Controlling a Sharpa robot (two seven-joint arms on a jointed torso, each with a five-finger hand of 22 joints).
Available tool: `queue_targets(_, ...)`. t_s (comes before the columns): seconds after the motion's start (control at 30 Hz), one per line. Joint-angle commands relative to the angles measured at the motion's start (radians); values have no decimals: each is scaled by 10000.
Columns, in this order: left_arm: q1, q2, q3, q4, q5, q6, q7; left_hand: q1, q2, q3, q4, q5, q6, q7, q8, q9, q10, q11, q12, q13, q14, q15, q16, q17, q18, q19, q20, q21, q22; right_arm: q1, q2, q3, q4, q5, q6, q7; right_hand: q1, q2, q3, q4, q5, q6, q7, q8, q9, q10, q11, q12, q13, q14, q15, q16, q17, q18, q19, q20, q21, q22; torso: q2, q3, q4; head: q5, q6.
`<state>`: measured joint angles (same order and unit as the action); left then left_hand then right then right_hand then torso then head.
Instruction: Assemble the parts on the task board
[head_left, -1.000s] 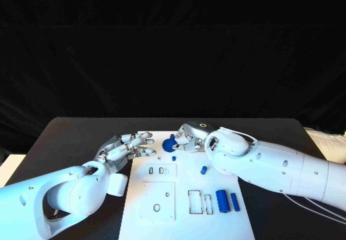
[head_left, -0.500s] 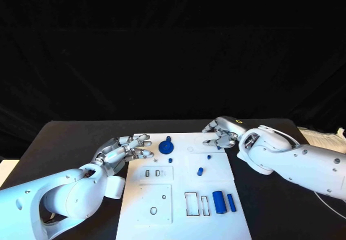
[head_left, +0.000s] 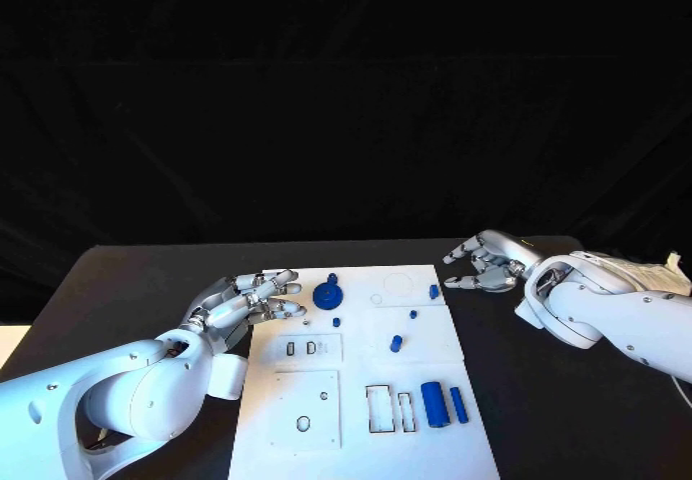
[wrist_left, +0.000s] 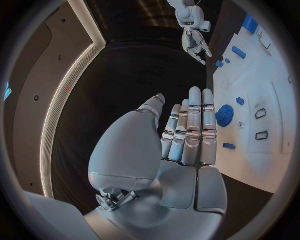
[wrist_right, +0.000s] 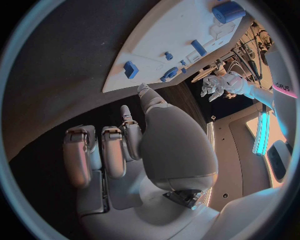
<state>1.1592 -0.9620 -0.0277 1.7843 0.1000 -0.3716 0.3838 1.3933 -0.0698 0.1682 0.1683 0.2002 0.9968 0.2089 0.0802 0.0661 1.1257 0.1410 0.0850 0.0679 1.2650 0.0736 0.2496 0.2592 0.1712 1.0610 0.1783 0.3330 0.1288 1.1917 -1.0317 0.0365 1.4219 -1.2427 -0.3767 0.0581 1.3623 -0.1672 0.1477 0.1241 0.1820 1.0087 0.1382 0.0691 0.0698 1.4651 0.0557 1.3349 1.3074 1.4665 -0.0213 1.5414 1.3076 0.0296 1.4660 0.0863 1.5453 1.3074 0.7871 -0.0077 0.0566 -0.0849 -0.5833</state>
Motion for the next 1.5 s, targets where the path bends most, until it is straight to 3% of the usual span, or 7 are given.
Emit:
queue_targets(0.03, 7, 24, 6, -11, -154, 243, 50, -2, 68, -14, -61, -36, -51, 23, -65, 2, -48, 23, -62, -6, -91, 12, -65, 17, 110, -44, 38, -47, -12, -83, 55, -10, -114, 378, 264, 395, 42, -12, -63, 0, 50, -50, 20, -67, -13, 151, -37, -41, 1226, 922, 10, 37, 2069, -180, 777, -2, 23, 2141, 3, -9, 4, -13, -14)
queue_targets(0.4, 5, 46, 5, -47, -167, 266, 39, -2, 68, -14, -61, -36, -51, 23, -65, 2, -48, 23, -62, -6, -91, 12, -65, 17, 110, -44, 38, -47, -12, -386, 403, -11, -461, 154, 368, 475, 114, 88, -89, -42, 102, -71, 24, -58, -13, 162, -36, -22, 1241, 926, 14, 45, 2089, -181, 778, 2, 25, 2145, 3, -18, 33, 25, -100)
queue_targets(0.5, 5, 51, 5, -49, -168, 269, 44, 2, 68, -11, -67, -36, -51, 24, -66, 2, -49, 23, -63, -6, -93, 12, -69, 21, 110, -46, 38, -49, -13, -425, 505, -11, -557, 94, 419, 485, 174, 155, -90, -84, 119, -51, 23, -44, -7, 172, -38, -3, 1254, 930, 13, 53, 2105, -183, 782, 3, 28, 2152, -2, -26, 9, 35, -111)
queue_targets(0.97, 5, 59, 5, -65, -168, 272, 18, 7, 69, -9, -74, -35, -51, 24, -67, 3, -50, 23, -65, -6, -97, 12, -73, 27, 110, -48, 39, -50, -15, -471, 847, -10, -872, 30, 631, 554, 270, 423, -75, -192, 78, 242, -21, 34, 35, 211, -76, 67, 1301, 939, -13, 71, 2148, -195, 811, -11, 52, 2205, -6, -23, 14, 14, -156)
queue_targets(1.17, 6, 81, 5, -71, -168, 271, 9, 7, 73, -6, -77, -35, -51, 25, -68, 3, -50, 24, -67, -6, -99, 13, -77, 33, 109, -49, 39, -52, -17, -507, 1024, -10, -1025, 9, 733, 601, 326, 548, -43, -263, 33, 422, -53, 62, 49, 234, -106, 112, 1331, 944, -38, 79, 2166, -200, 824, -31, 63, 2228, 0, -20, 16, 43, -172)
queue_targets(1.2, 6, 83, 5, -72, -168, 272, 7, 7, 73, -6, -77, -35, -51, 25, -68, 3, -50, 24, -67, -6, -99, 13, -77, 33, 109, -49, 39, -52, -17, -511, 1044, -10, -1037, 0, 749, 602, 335, 574, -34, -276, 26, 469, -63, 72, 53, 240, -113, 123, 1339, 945, -44, 83, 2175, -200, 825, -36, 64, 2230, -2, -20, 16, 95, -199)
queue_targets(1.5, 6, 78, 5, -79, -168, 261, -5, 7, 73, -6, -77, -35, -51, 25, -68, 3, -50, 24, -67, -6, -99, 13, -77, 33, 109, -49, 39, -52, -17, -526, 1124, -10, -1097, -131, 849, 591, 326, 763, 20, -319, 2, 790, -150, 117, 72, 278, -187, 195, 1387, 960, -102, 114, 2241, -214, 859, -84, 93, 2291, -10, -22, 6, 87, -226)
